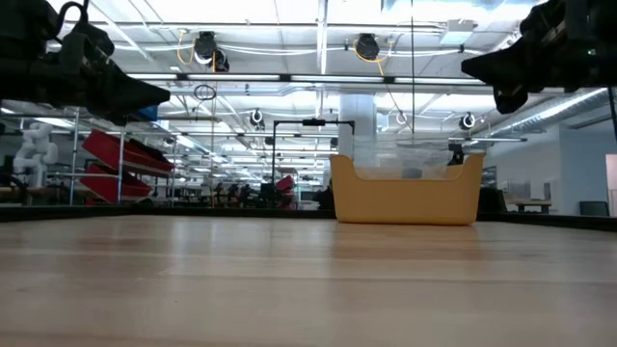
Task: Roll bandage
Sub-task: Return to Home Position
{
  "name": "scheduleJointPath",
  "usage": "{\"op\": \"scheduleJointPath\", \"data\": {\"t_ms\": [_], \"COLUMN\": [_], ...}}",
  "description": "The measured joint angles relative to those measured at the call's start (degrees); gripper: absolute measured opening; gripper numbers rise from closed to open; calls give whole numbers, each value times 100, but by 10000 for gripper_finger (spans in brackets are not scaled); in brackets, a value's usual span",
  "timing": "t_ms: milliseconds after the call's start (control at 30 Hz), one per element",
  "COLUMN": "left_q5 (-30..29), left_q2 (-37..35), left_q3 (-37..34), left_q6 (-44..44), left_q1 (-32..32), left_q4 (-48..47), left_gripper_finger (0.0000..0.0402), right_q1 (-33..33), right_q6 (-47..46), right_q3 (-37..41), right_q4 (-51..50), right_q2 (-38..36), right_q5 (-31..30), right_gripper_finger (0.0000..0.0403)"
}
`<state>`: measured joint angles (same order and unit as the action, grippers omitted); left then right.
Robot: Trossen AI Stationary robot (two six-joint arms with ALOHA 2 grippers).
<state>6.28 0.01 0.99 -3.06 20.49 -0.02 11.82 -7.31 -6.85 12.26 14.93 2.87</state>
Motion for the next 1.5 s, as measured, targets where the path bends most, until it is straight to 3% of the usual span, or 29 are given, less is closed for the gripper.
{"op": "scheduleJointPath", "data": {"t_ms": [133,400,533,633,733,867,1000,1500], "left_q5": [39,21,-59,-79,-122,-121,-194,-336], "left_q2": [1,2,2,2,2,1,0,23], "left_q3": [2,4,4,84,405,505,479,113], "left_q6": [38,128,196,184,163,214,193,36], "left_q1": [0,0,1,4,4,4,4,-15], "left_q4": [1,-4,-22,-239,-1037,-1130,-1349,-352], "left_gripper_finger": [3,3,3,3,3,3,3,3], "right_q1": [-221,-330,-330,-330,-330,-330,-330,-330], "right_q6": [2,0,0,10,53,72,150,163], "right_q3": [570,595,590,449,267,216,232,275], "right_q4": [1075,866,741,274,-480,-948,-1051,-1059], "right_q2": [103,66,-182,-515,-945,-1490,-1460,-1481], "right_q5": [5,-136,172,301,190,29,-253,-294], "right_gripper_finger": [0,0,0,0,0,0,0,0]}}
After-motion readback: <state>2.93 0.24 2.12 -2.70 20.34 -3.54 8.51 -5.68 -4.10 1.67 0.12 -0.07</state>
